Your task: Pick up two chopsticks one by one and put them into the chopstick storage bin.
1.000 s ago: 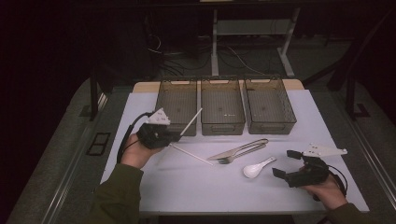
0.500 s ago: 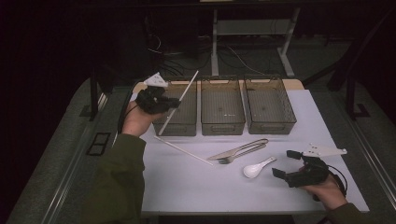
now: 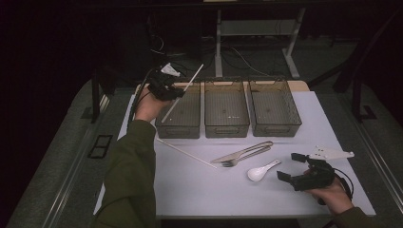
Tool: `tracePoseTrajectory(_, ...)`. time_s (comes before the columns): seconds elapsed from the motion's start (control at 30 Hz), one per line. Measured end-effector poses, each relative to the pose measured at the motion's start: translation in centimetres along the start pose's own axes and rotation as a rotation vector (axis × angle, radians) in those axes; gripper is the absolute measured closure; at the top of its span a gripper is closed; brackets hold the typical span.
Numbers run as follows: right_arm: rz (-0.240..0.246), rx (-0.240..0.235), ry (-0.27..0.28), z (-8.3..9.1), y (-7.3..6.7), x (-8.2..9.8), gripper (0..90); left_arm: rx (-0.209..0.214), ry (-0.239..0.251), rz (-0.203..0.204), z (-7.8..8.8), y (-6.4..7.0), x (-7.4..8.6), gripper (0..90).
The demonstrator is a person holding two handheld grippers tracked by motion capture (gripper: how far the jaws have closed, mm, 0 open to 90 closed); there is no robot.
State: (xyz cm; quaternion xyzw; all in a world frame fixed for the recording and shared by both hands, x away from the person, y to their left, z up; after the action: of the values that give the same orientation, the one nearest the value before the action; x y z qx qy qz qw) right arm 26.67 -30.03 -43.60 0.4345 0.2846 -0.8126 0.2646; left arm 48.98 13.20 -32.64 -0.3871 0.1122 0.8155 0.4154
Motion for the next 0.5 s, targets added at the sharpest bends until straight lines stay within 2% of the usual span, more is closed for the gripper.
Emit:
tracePoseTrajectory(0.17, 0.0, 0.001, -0.001, 0.1, 0.1, 0.1, 1.2, -0.01, -0.092, -0.006, -1.4, -0.2, 1.1, 84.8)
tracePoseTrajectory(0.27, 0.001, -0.001, -0.003, 0.1, 0.0, 0.1, 1.2, -0.01, -0.089, 0.034, -1.9, -0.3, 1.9, 84.7)
tracePoseTrajectory(0.33, -0.003, -0.004, -0.003, 0.2, 0.0, 0.2, 1.2, 0.001, -0.125, 0.033, -2.4, -0.4, 2.5, 84.7)
tracePoseTrajectory(0.37, -0.005, -0.003, 0.001, 0.2, 0.1, 0.1, 1.2, 0.005, -0.128, 0.05, -2.8, -0.4, 2.7, 84.6)
tracePoseTrajectory(0.43, -0.007, 0.0, 0.001, 0.1, 0.1, 0.1, 1.2, 0.005, -0.143, 0.058, -3.4, -0.3, 3.2, 84.6)
tracePoseTrajectory(0.5, -0.013, 0.004, 0.002, 0.2, 0.2, 0.1, 1.2, 0.003, -0.136, 0.085, -4.0, -0.2, 3.9, 84.5)
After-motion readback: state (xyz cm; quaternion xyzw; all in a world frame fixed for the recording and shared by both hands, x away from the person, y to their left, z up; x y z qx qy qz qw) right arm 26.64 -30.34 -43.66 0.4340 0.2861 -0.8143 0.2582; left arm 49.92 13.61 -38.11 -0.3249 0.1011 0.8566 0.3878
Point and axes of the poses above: each handheld gripper's, and its own axes: z roughly backward along the jaws, x roughly out of its underside, y roughly to its right, the point moved 2 cm from there along -z, roughly forward along the jaws, and after that the axes turned 3 degrees about y, right-handed, at the moved point
